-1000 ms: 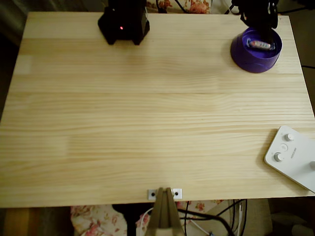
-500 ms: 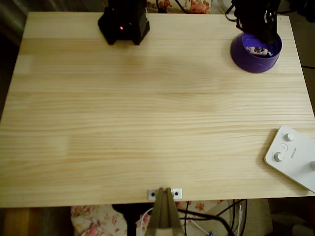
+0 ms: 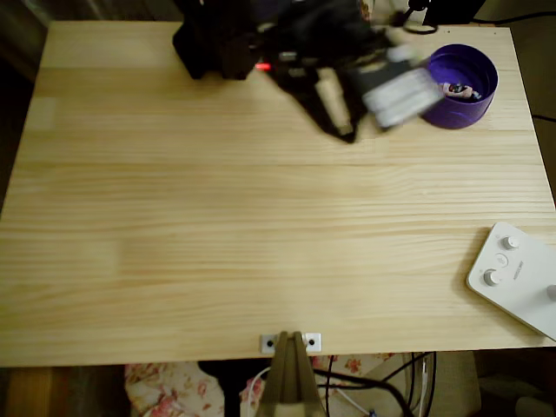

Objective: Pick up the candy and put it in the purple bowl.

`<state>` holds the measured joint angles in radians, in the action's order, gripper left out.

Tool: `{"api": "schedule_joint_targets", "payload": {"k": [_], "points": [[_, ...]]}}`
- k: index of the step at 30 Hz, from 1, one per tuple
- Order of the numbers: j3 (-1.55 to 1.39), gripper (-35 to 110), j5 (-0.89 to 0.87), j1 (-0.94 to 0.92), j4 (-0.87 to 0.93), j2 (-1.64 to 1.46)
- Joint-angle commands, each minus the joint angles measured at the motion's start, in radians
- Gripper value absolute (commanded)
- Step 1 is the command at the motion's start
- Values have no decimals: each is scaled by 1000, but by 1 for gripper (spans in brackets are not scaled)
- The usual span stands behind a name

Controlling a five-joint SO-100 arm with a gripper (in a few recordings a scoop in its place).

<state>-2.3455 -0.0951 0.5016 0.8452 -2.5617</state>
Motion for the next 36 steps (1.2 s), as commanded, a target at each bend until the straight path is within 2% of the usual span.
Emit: {"api": "schedule_joint_targets", "payload": {"k": [1,7,12,15,21,36], "points": [[-103,-1,38,-206,18,-209],[-342,-1,44,-505,114,-465],[-508,-1,25,-649,187,-684],[-565,-1,-2,-684,235,-738],[-660,-1,-12,-729,179,-738],[-664,-1,-12,-732,175,-738]]}}
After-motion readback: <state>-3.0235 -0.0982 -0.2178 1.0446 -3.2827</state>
